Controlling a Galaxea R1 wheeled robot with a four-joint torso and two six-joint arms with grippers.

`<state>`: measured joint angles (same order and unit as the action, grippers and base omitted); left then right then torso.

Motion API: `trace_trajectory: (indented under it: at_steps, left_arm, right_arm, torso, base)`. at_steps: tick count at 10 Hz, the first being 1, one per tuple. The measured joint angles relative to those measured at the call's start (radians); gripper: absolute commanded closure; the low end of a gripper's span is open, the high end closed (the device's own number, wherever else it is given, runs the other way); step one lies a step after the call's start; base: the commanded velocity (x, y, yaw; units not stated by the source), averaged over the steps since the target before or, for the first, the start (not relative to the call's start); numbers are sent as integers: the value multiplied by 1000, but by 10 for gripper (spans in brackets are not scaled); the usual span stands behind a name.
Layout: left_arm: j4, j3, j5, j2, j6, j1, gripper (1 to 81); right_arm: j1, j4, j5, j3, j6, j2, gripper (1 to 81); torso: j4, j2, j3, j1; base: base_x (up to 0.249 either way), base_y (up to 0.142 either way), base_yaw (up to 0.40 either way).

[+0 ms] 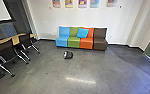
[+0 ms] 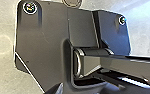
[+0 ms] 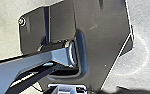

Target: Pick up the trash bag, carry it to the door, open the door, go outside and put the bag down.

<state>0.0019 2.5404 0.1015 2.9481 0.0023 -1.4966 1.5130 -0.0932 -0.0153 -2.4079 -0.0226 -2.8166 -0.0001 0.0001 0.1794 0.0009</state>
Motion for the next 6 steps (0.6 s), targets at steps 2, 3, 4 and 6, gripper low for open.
trace_trajectory:
  at_steps: [2,3,4,6]
  left_arm:
    - [0,0,0,0,0,0,10]
    - [0,0,0,0,0,0,10]
    - [0,0,0,0,0,0,10]
    - [0,0,0,0,0,0,10]
  right_arm:
    - [0,0,0,0,0,-6,10]
    - [0,0,0,0,0,-6,10]
    - [0,0,0,0,0,-6,10]
    - [0,0,0,0,1,-6,10]
  torso:
    - [0,0,0,0]
    - [0,0,0,0]
    - [0,0,0,0]
    - [0,0,0,0]
  base:
    - [154,0,0]
    - [145,0,0]
    - [145,0,0]
    - [145,0,0]
